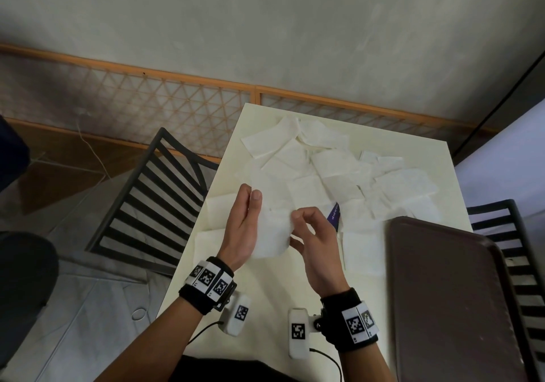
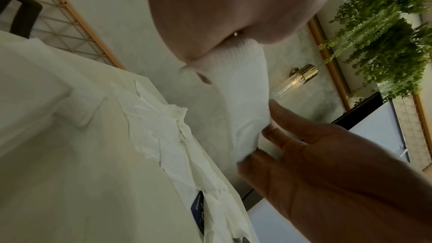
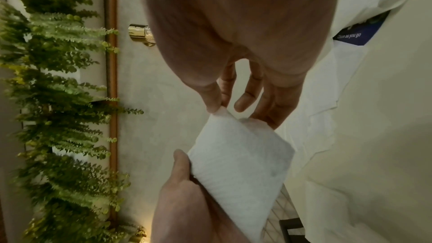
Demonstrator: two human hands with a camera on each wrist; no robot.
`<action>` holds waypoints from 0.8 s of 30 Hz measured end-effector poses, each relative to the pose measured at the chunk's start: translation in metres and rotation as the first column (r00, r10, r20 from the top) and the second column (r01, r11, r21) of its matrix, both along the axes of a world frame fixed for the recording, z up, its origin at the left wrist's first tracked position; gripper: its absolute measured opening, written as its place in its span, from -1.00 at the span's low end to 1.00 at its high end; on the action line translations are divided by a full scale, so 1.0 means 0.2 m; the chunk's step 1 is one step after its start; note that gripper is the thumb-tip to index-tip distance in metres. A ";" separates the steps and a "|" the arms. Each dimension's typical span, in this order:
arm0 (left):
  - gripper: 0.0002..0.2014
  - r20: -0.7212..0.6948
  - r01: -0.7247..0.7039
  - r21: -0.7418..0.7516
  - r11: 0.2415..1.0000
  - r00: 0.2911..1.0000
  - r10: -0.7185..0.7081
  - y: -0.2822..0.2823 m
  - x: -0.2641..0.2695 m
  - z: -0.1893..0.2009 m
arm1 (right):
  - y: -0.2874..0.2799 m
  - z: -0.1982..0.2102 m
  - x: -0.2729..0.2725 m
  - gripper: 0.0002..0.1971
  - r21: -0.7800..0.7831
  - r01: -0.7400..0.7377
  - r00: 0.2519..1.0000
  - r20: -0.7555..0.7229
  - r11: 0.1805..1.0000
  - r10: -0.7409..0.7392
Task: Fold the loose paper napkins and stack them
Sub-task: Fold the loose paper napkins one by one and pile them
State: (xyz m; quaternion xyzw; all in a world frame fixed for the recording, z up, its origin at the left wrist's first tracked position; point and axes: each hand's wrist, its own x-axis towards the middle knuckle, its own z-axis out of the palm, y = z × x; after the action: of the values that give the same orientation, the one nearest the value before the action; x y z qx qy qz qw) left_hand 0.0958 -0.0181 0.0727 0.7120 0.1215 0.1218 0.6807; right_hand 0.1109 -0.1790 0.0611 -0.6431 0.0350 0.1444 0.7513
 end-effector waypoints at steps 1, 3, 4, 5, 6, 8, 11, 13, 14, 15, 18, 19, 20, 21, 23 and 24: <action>-0.63 0.003 0.009 0.000 1.000 1.000 -0.009 0.01 0.00 -0.01 | 0.00 0.00 0.01 -0.80 0.005 0.009 1.000 -0.002 1.000 -0.009; -0.55 -0.006 0.031 -0.009 0.999 0.999 -0.031 0.01 -0.01 -0.01 | 0.01 -0.01 0.02 -0.77 -0.015 0.024 1.000 0.015 1.000 -0.023; -0.47 -0.011 0.044 -0.028 0.999 0.999 -0.045 0.01 -0.01 -0.01 | 0.01 -0.01 0.02 -0.76 -0.037 0.025 0.999 0.032 0.999 -0.024; -0.38 -0.030 0.052 -0.064 0.997 0.998 -0.054 0.02 -0.02 0.00 | 0.01 -0.01 0.02 -0.77 -0.066 0.025 0.998 0.057 0.998 -0.021; -0.35 -0.051 0.054 -0.109 0.993 0.997 -0.060 0.02 -0.02 -0.01 | 0.01 -0.01 0.02 -0.78 -0.104 0.027 0.996 0.084 0.994 -0.019; -0.45 -0.085 0.035 -0.173 0.984 0.995 -0.050 0.02 -0.03 -0.01 | 0.01 0.00 0.02 -0.82 -0.183 0.033 0.990 0.141 0.982 -0.007; -0.31 -0.100 0.028 -0.104 0.994 0.994 -0.038 0.03 -0.02 -0.03 | 0.01 0.00 0.02 -0.84 -0.255 0.041 0.983 0.183 0.966 0.007; -0.17 -0.092 0.013 -0.065 0.998 0.996 -0.019 0.05 -0.02 -0.06 | 0.02 -0.01 0.01 -0.85 -0.273 0.063 0.982 0.190 0.960 -0.010; -0.15 -0.093 0.008 -0.065 0.998 0.996 -0.014 0.05 -0.02 -0.08 | 0.03 -0.01 0.01 -0.87 -0.261 0.075 0.984 0.177 0.962 -0.029; -0.16 -0.100 0.003 -0.069 0.998 0.995 -0.010 0.06 -0.01 -0.08 | 0.03 -0.01 0.01 -0.90 -0.227 0.091 0.986 0.157 0.970 -0.056; -0.36 -0.087 -0.029 -0.039 0.999 0.996 0.025 0.05 0.00 -0.08 | 0.04 0.02 0.00 -0.73 -0.122 0.120 0.991 0.073 0.985 -0.111; -0.48 -0.079 -0.040 -0.015 0.999 0.996 0.038 0.05 -0.01 -0.07 | 0.03 0.02 0.00 -0.61 -0.105 0.098 0.994 0.057 0.990 -0.092; -0.59 -0.075 -0.051 0.004 0.999 0.996 0.051 0.05 -0.01 -0.06 | 0.02 0.02 0.00 -0.50 -0.091 0.075 0.996 0.048 0.993 -0.070; -0.69 -0.070 -0.067 0.009 0.998 0.995 0.068 0.05 -0.01 -0.06 | 0.01 0.01 0.00 -0.43 -0.084 0.061 0.997 0.049 0.995 -0.057; -0.65 -0.033 -0.093 0.002 0.996 0.995 0.093 0.07 -0.02 -0.05 | 0.00 0.00 0.01 -0.37 -0.092 0.062 0.997 0.051 0.994 -0.057; -0.61 -0.014 -0.097 0.014 0.995 0.995 0.097 0.08 -0.02 -0.05 | -0.01 0.00 0.02 -0.34 -0.088 0.046 0.998 0.041 0.995 -0.043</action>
State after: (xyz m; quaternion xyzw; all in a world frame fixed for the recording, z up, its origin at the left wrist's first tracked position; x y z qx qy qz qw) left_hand 0.0915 -0.0022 0.0636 0.7106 0.1604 0.1502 0.6684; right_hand 0.1141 -0.1810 0.0615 -0.6776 0.0411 0.1133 0.7255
